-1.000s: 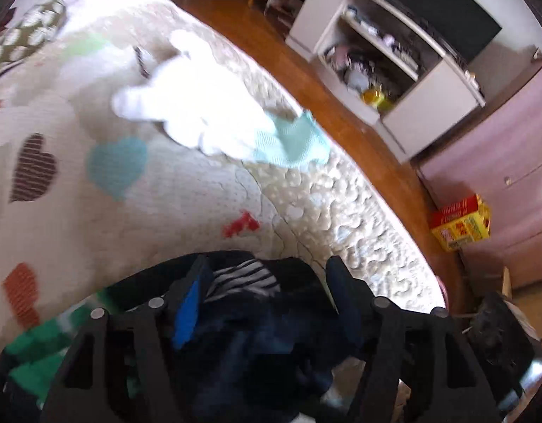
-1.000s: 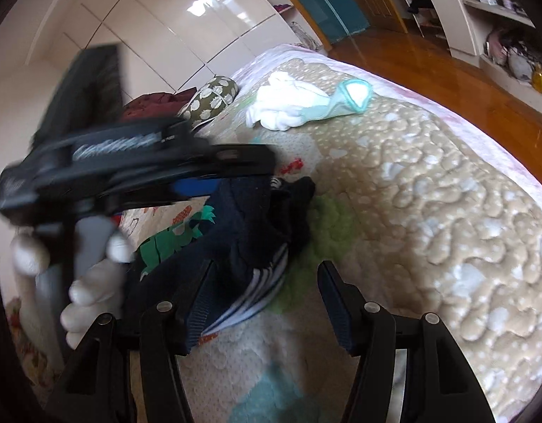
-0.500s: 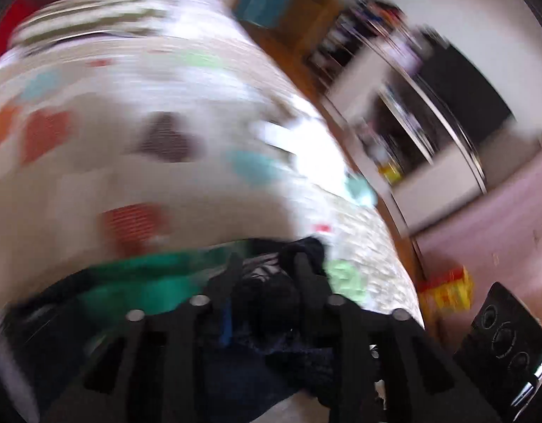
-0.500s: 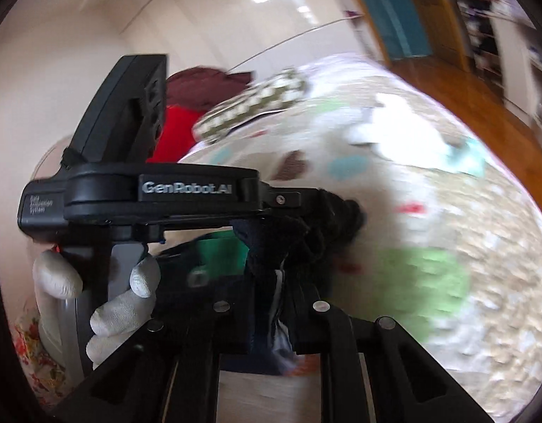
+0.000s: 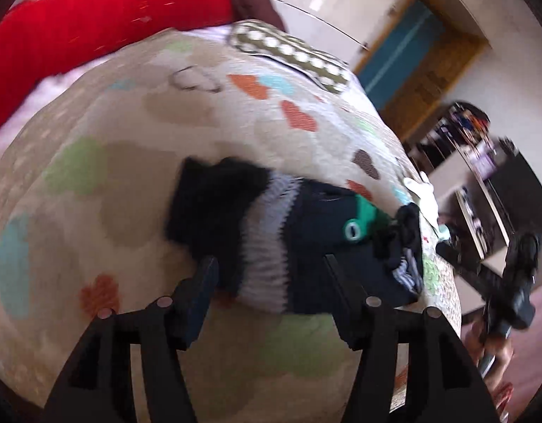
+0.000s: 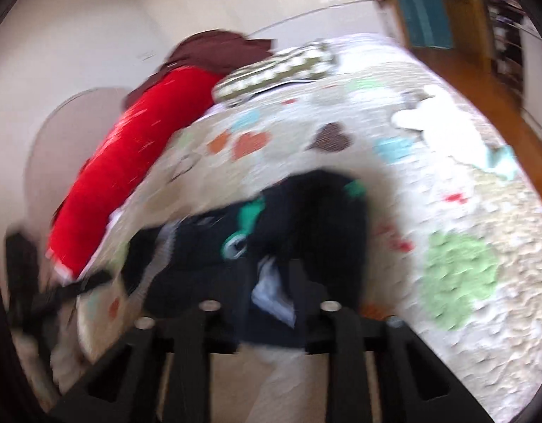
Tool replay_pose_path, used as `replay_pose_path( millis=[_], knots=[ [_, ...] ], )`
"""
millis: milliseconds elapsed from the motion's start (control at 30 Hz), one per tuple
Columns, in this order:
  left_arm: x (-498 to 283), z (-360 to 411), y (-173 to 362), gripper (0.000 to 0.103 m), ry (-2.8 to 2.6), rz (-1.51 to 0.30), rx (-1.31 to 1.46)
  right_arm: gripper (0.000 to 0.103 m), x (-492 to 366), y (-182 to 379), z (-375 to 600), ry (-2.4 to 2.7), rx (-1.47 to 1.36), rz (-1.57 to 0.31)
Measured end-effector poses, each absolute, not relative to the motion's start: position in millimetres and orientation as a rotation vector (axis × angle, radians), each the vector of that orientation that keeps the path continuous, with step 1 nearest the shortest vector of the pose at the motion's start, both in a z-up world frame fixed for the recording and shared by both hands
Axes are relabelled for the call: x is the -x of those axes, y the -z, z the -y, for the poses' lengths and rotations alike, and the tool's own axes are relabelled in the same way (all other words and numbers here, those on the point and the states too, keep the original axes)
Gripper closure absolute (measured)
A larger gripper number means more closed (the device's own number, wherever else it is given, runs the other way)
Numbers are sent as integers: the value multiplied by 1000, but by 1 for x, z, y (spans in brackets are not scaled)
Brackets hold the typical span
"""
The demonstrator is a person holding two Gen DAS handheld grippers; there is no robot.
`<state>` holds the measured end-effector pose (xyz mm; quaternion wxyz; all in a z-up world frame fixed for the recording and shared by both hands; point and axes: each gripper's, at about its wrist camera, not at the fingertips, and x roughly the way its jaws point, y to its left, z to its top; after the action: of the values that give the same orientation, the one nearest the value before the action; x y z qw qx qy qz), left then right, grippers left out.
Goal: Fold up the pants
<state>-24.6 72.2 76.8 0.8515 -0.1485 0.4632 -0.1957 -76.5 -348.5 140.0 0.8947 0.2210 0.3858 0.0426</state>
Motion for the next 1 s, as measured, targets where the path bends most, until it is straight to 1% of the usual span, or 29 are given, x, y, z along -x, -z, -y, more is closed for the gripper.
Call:
replay_pose_path(
  millis=[133,233,300,367,400,467,500,533,633,700,867,933,1000],
  knots=[
    [30,-97,-67,44,320,-979,328,82,33,-136,343,-36,-455,-820],
    [35,-121,-64,42,255,-982,343,80,4,-109,334,-29,-439,-915],
    [36,-138,-59,40,218,-988,381,78,-11,-78,327,-37,-446,-1029],
    [36,-153,-55,37,186,-991,416,78,-15,-82,332,-24,-454,-1019],
    [36,-161,-53,37,174,-986,439,77,-16,-90,332,-13,-441,-1033],
    [35,-172,-50,37,160,-977,478,76,-9,-112,325,16,-385,-996],
    [35,-177,-49,37,155,-972,498,71,-2,-130,316,21,-329,-953],
    [34,-181,-47,37,152,-966,521,60,3,-138,307,7,-307,-936],
    [34,-187,-43,37,152,-961,541,44,4,-165,261,-134,-258,-914],
    [34,-186,-40,37,158,-970,533,39,-8,-168,225,-226,-210,-937],
    [40,-192,-34,37,167,-973,550,39,-50,-153,120,-375,-33,-1039],
    [41,-195,-33,37,167,-972,554,29,-66,-146,88,-396,32,-1082],
    [41,-197,-31,37,169,-973,562,27,-80,-133,58,-375,122,-1130]
  ],
)
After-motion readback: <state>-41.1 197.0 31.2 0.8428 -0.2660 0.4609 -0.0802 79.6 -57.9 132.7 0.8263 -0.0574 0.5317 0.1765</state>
